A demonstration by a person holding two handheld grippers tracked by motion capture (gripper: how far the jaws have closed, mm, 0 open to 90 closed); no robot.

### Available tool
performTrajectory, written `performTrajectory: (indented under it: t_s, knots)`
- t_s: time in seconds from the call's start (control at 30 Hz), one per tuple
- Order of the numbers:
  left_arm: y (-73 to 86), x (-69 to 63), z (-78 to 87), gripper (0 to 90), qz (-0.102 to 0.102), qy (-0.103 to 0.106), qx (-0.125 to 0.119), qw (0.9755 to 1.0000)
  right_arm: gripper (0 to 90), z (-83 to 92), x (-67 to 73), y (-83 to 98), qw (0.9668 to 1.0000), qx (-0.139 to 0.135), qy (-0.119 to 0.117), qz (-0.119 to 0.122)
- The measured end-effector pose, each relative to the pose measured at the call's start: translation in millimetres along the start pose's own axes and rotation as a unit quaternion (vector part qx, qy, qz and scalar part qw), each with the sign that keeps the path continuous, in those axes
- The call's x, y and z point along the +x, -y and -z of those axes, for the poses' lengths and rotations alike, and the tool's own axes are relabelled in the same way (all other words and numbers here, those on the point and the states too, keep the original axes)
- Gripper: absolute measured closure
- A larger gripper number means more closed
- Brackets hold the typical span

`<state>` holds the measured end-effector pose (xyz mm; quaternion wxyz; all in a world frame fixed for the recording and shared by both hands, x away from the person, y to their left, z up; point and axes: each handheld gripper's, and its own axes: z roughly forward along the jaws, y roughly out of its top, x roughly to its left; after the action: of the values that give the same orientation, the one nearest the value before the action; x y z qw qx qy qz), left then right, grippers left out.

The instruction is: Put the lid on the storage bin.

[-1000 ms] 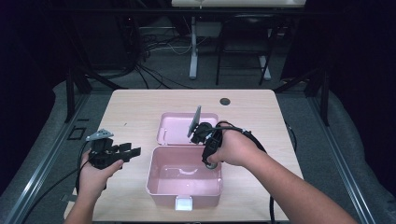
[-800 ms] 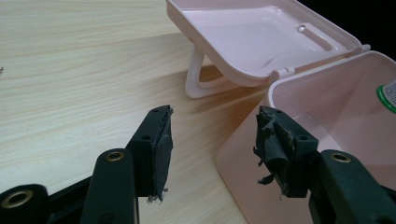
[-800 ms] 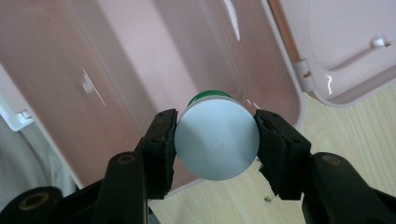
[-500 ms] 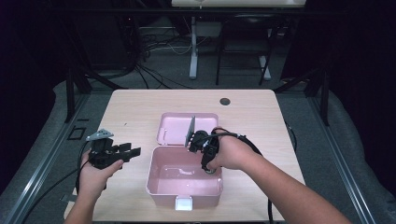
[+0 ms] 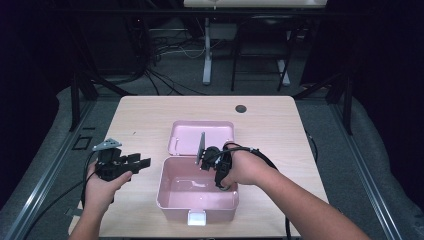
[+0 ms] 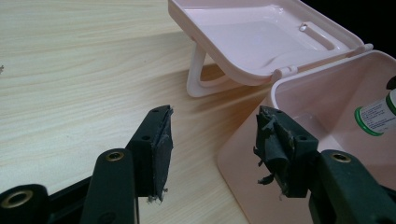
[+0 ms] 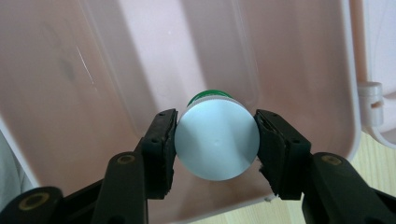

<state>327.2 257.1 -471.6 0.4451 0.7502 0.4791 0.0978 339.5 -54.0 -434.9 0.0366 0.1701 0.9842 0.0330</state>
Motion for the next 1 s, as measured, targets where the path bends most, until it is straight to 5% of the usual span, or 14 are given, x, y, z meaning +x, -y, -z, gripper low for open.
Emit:
performTrajectory:
  t_s: [1.0]
  knots:
    - [1.6,2.5,-2.5,45.7,0.004,0.001,0.003,1.0,50.1,-32.2,4.0,-2.6,0.9984,0.028,-0.005,0.048]
